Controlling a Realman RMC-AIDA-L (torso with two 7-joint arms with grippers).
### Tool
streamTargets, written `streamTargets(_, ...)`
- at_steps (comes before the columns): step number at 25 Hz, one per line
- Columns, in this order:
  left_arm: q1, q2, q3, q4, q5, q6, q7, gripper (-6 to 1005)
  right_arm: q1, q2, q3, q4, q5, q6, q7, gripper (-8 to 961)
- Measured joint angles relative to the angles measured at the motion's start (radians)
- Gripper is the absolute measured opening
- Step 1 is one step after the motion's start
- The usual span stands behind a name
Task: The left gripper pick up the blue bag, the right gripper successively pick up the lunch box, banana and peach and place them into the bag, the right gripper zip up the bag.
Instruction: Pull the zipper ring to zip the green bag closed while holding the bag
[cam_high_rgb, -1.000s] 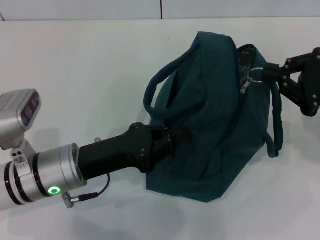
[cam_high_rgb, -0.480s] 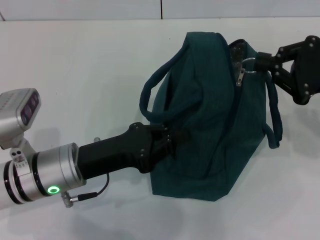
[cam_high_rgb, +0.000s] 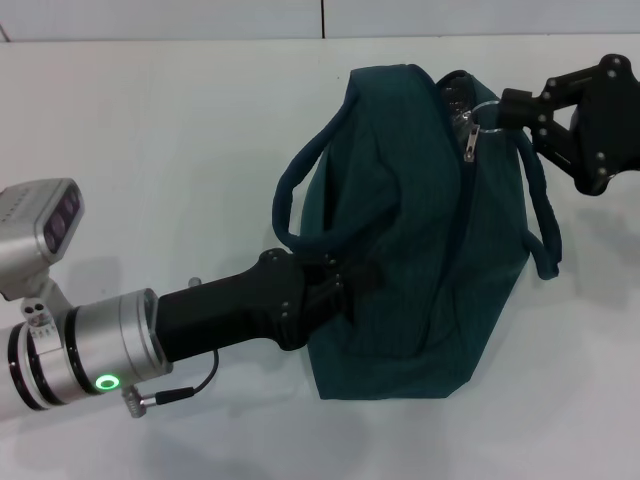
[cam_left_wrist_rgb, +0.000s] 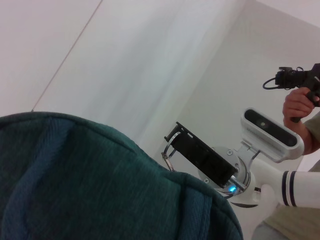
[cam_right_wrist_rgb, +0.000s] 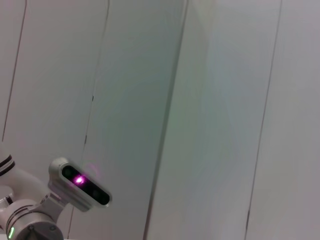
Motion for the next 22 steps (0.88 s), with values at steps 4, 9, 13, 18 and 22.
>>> streamTargets(4, 0.006, 0.002, -0.002, -0.002, 0.000, -0.001, 0.003, 44, 0.000, 0.004, 0.000, -0.002, -0.004, 0.009, -0.007, 9)
streamTargets(9, 0.016, 0.004, 0.001, 0.004, 0.000, 0.000, 0.005, 44, 0.002, 0.002, 0.002, 0.001, -0.003, 0.018, -0.022, 9)
streamTargets(13, 0.020, 0.005, 0.002, 0.004, 0.007, 0.001, 0.005, 44, 0.012, 0.006, -0.001, 0.002, -0.001, 0.033, -0.028, 8)
streamTargets(18, 0.022, 0.006, 0.002, 0.005, 0.025, 0.001, 0.006, 44, 0.025, 0.015, -0.001, 0.002, 0.000, 0.042, -0.040, 8)
streamTargets(22, 0.024, 0.006, 0.002, 0.005, 0.028, 0.005, 0.007, 44, 0.032, 0.018, -0.001, 0.002, -0.001, 0.065, -0.044, 8)
